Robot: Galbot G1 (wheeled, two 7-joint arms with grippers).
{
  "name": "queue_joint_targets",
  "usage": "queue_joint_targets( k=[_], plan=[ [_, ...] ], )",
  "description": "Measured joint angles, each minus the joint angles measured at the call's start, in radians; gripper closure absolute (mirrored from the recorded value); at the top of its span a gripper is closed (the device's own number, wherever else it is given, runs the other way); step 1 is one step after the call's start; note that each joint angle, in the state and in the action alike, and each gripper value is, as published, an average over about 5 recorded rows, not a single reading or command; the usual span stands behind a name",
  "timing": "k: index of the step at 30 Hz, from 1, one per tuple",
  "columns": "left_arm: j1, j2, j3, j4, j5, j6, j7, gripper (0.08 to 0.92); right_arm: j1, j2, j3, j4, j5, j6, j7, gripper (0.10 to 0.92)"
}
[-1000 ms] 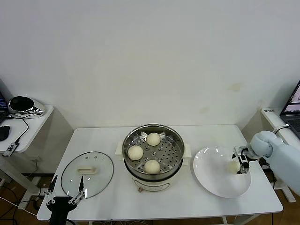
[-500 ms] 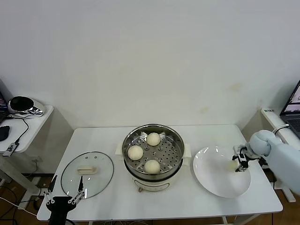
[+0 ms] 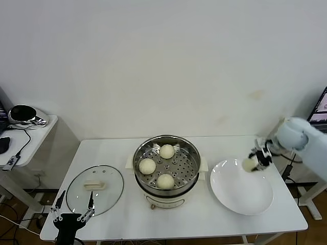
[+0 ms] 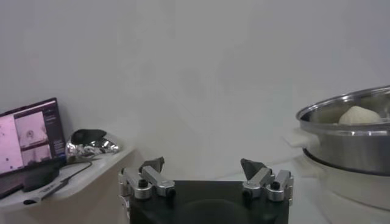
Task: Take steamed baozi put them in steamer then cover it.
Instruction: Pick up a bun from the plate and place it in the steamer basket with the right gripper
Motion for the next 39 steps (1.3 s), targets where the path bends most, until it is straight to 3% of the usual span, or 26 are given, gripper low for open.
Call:
queue_joint_targets(
  k=[9,19,28,39],
  plan=[
    [-0.017,0.005,0.014,0.008,-0.002,0.000,0.000,0.177,0.381,0.092,-0.283,0.127,0.259,-0.113,0.051,0.457],
    [-0.023,-0.008,0.011,0.008,-0.004,0.000,-0.001,0.177,0.486,0.268,-0.426,0.158,0.471,-0.240,0.148,0.452],
    [-0.014,-0.018,0.003,-0.005,-0.005,-0.003,-0.002,0.177,0.442,0.401,-0.472,0.119,0.535,-0.318,0.212,0.448],
    [-0.014,-0.022,0.008,-0.015,-0.004,-0.007,-0.003,0.177,0.365,0.501,-0.482,0.038,0.506,-0.356,0.236,0.448]
  ],
)
